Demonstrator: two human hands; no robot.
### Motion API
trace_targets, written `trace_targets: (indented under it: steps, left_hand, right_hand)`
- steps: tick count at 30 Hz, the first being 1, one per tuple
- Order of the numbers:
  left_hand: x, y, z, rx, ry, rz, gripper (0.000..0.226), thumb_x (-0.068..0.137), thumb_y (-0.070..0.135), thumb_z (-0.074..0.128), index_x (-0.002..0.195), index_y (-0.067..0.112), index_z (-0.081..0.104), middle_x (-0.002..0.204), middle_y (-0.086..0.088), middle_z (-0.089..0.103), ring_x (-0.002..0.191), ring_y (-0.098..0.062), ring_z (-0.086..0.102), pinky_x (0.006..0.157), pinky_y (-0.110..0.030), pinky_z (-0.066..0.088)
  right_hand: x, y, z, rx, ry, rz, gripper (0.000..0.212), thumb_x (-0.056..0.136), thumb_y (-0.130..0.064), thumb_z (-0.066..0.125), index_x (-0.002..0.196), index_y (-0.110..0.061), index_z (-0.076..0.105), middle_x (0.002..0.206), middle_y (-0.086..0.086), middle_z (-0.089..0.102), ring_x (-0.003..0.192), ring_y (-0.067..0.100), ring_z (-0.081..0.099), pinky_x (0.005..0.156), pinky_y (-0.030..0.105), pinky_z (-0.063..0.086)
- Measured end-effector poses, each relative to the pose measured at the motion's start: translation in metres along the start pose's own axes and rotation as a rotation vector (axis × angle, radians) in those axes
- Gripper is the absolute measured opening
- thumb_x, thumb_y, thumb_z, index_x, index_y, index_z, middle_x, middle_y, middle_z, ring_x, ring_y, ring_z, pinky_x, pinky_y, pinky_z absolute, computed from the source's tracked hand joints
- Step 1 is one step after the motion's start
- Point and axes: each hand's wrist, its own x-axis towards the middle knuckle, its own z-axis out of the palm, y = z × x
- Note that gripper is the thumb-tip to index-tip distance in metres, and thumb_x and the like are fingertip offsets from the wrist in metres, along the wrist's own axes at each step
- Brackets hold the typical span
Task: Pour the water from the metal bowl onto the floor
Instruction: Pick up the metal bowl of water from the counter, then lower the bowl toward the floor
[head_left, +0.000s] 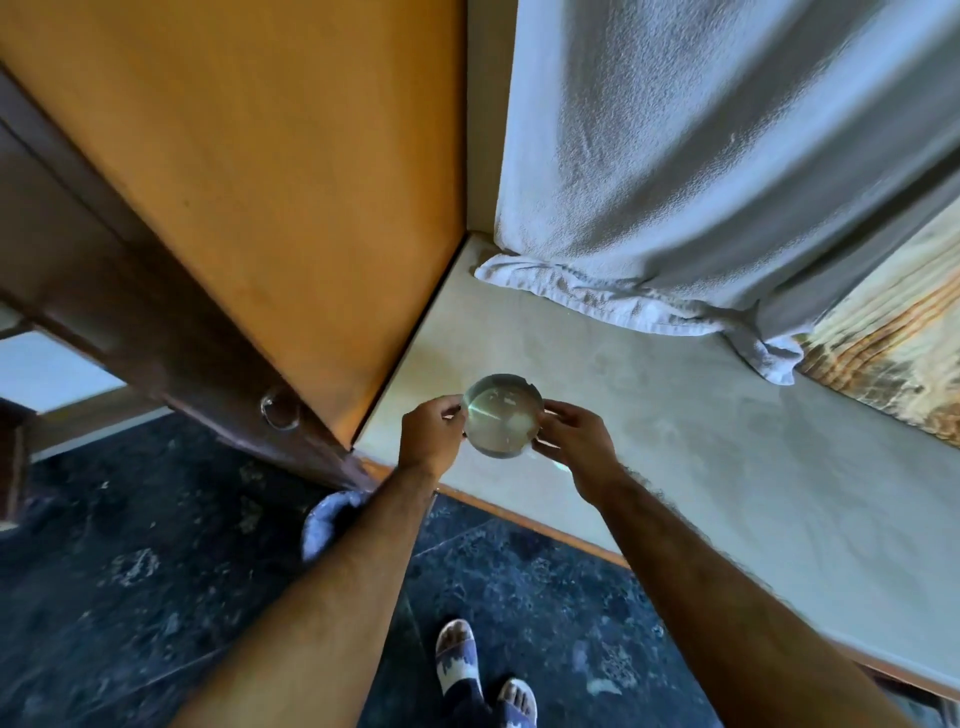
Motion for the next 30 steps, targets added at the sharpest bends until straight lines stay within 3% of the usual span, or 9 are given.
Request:
trace_targets:
  steps: [3, 7, 11, 13, 16, 19, 22, 25, 30]
  left_hand:
    - [-0.033, -0.004, -0.013, 0.088, 0.043, 0.062, 0.030, 0.090, 0.015, 0.065, 0.120, 0.007, 0.069, 0.113, -0.009, 0.074, 0.089, -0.015, 0.069, 0.082, -0.024, 0.055]
    - [-0.074, -0.023, -0.034, 0.141, 0.144, 0.149, 0.032, 0.089, 0.019, 0.070, 0.118, 0.005, 0.069, 0.111, -0.013, 0.075, 0.096, -0.024, 0.072, 0.085, -0.035, 0.059]
    - [-0.111, -0.053, -0.062, 0.162, 0.175, 0.144, 0.024, 0.089, 0.012, 0.069, 0.111, 0.002, 0.071, 0.105, -0.016, 0.075, 0.094, -0.024, 0.071, 0.084, -0.037, 0.059]
    - [-0.126, -0.070, -0.077, 0.220, 0.175, 0.215, 0.020, 0.091, 0.011, 0.065, 0.108, 0.003, 0.072, 0.105, -0.014, 0.075, 0.095, -0.025, 0.070, 0.082, -0.037, 0.058]
    - [-0.142, -0.101, -0.105, 0.327, 0.150, 0.310, 0.030, 0.093, 0.018, 0.058, 0.117, 0.004, 0.068, 0.119, -0.012, 0.071, 0.106, -0.024, 0.069, 0.091, -0.034, 0.055]
    - [-0.147, -0.132, -0.137, 0.408, 0.157, 0.362, 0.036, 0.088, 0.022, 0.055, 0.117, 0.005, 0.069, 0.124, -0.011, 0.069, 0.111, -0.021, 0.066, 0.099, -0.031, 0.051]
    - [-0.146, -0.161, -0.169, 0.408, 0.115, 0.371, 0.039, 0.082, 0.018, 0.065, 0.119, 0.006, 0.068, 0.125, -0.010, 0.068, 0.113, -0.022, 0.065, 0.103, -0.027, 0.046]
    - [-0.138, -0.191, -0.197, 0.469, 0.070, 0.376, 0.047, 0.075, 0.007, 0.078, 0.121, 0.005, 0.067, 0.128, -0.012, 0.066, 0.113, -0.027, 0.066, 0.102, -0.026, 0.043]
    - [-0.119, -0.236, -0.234, 0.528, 0.055, 0.364, 0.050, 0.073, 0.008, 0.080, 0.120, 0.007, 0.064, 0.133, -0.009, 0.061, 0.106, -0.028, 0.068, 0.090, -0.037, 0.056]
  right_hand:
    - [-0.014, 0.009, 0.006, -0.011, -0.049, -0.003, 0.034, 0.092, -0.015, 0.070, 0.125, -0.007, 0.068, 0.110, 0.014, 0.077, 0.092, 0.025, 0.075, 0.084, 0.038, 0.063]
    - [-0.036, 0.022, 0.023, -0.023, -0.097, -0.005, 0.032, 0.092, -0.013, 0.070, 0.124, -0.008, 0.069, 0.109, 0.013, 0.077, 0.090, 0.024, 0.075, 0.083, 0.037, 0.063]
    - [-0.063, 0.044, 0.053, -0.024, -0.170, 0.033, 0.029, 0.093, -0.011, 0.068, 0.121, -0.007, 0.070, 0.107, 0.014, 0.077, 0.088, 0.023, 0.075, 0.073, 0.029, 0.063]
    - [-0.072, 0.056, 0.067, -0.055, -0.177, 0.048, 0.030, 0.093, -0.013, 0.068, 0.122, -0.006, 0.069, 0.109, 0.013, 0.077, 0.094, 0.026, 0.076, 0.080, 0.034, 0.064]
    - [-0.084, 0.072, 0.097, -0.105, -0.196, 0.042, 0.029, 0.092, -0.014, 0.068, 0.120, -0.006, 0.071, 0.106, 0.013, 0.079, 0.099, 0.033, 0.075, 0.089, 0.048, 0.062]
    - [-0.095, 0.080, 0.133, -0.154, -0.247, -0.006, 0.016, 0.093, -0.014, 0.065, 0.104, -0.016, 0.077, 0.099, 0.017, 0.080, 0.095, 0.042, 0.074, 0.089, 0.054, 0.060]
    - [-0.104, 0.088, 0.169, -0.159, -0.258, -0.006, 0.018, 0.092, -0.012, 0.067, 0.107, -0.017, 0.077, 0.107, 0.016, 0.078, 0.095, 0.030, 0.075, 0.093, 0.053, 0.058]
    - [-0.111, 0.104, 0.204, -0.194, -0.239, 0.016, 0.026, 0.093, -0.016, 0.066, 0.117, -0.020, 0.075, 0.110, 0.012, 0.078, 0.100, 0.031, 0.075, 0.092, 0.052, 0.060]
    - [-0.114, 0.131, 0.262, -0.227, -0.229, 0.016, 0.028, 0.094, -0.019, 0.062, 0.116, -0.029, 0.074, 0.114, 0.012, 0.076, 0.090, 0.021, 0.074, 0.084, 0.040, 0.063]
